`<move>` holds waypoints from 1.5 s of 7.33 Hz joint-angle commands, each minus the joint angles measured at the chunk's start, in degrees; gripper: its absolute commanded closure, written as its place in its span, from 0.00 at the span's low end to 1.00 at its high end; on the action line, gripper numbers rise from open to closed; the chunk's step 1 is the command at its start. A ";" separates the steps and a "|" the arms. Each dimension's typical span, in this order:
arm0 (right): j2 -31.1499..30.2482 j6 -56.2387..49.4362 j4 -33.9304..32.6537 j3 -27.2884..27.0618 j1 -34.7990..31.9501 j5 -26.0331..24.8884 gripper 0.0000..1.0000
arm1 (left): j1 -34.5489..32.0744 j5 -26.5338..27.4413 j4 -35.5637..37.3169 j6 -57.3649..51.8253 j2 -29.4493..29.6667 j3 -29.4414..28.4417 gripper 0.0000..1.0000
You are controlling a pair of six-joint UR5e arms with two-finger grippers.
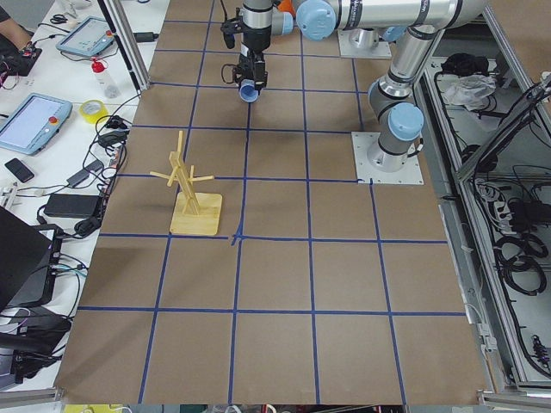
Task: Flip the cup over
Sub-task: 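Carry the cup with the right gripper toward the table center, tilting it, then lay the cup on its side, open the right gripper and raise it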
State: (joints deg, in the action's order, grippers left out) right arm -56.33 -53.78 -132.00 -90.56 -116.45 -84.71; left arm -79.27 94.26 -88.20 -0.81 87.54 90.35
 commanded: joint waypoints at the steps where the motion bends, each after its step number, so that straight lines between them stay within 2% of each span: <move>1: -0.01 0.34 -0.01 -1.01 0.00 -0.28 0.00 | 0.16 -0.13 -0.48 -0.07 0.09 0.00 0.00; 4: -2.80 0.87 0.77 -0.06 0.09 -0.10 0.01 | 0.08 -0.74 -0.22 -0.07 0.44 -0.17 0.00; 6: -12.44 1.23 11.80 0.30 3.23 -0.27 0.01 | -0.36 -0.92 -0.22 0.89 1.75 -0.09 0.00; 8: -20.97 2.27 22.97 0.39 10.07 -0.19 0.00 | -1.85 -8.79 0.91 0.46 4.90 0.09 0.00; 9: -23.97 4.54 26.41 0.39 14.72 -0.54 0.00 | -2.47 -15.45 5.97 0.20 7.36 1.66 0.00; 10: -25.83 4.74 27.40 0.39 18.51 -0.45 0.00 | -2.65 -24.04 7.41 0.54 9.73 3.85 0.00; 11: -28.02 10.22 27.33 0.47 20.37 -0.45 0.00 | -2.73 -31.35 11.34 0.54 12.37 6.13 0.00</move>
State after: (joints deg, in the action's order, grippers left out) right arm -81.35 -48.18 -105.76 -90.16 -99.67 -85.15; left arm -81.75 72.53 -81.03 -0.34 96.65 93.77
